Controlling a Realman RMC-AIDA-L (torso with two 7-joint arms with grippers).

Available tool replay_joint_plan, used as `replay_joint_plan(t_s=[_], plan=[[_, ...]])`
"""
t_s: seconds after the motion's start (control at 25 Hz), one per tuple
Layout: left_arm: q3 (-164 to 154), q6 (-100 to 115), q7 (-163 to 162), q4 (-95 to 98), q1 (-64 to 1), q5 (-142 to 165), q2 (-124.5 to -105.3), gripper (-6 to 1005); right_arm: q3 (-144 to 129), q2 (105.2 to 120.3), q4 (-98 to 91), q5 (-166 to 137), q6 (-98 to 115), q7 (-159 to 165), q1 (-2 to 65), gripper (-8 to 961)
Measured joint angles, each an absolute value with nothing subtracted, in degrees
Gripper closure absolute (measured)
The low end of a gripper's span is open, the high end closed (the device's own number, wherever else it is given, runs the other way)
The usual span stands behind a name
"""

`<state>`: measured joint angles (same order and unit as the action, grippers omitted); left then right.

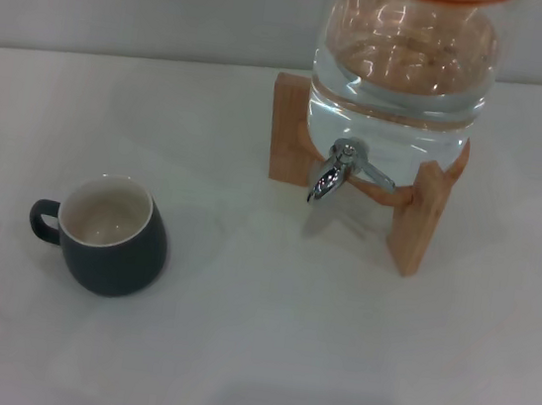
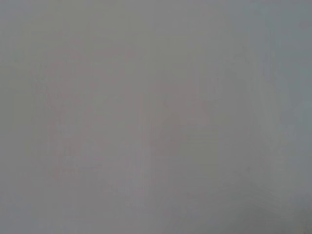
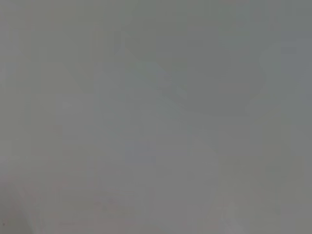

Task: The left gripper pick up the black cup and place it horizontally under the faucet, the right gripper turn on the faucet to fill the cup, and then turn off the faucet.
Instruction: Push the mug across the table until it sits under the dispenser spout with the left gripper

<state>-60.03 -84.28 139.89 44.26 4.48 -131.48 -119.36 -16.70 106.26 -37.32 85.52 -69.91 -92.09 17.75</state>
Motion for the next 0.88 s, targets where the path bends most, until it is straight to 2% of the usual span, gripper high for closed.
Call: replay_joint_plan(t_s=[0.68,0.88], plan=[[-60.5,-84.8,134.9,41.3,3.9,-136.1,-119.41,110,-16.7,106.35,-37.5,85.6,-70.1,-92.1,17.8,112],[-60.4,-84.8,135.4,36.8,2.0,-136.3,-119.41,110,-16.7,106.35,-37.6,85.6,-70.1,-92.1,17.8,112]])
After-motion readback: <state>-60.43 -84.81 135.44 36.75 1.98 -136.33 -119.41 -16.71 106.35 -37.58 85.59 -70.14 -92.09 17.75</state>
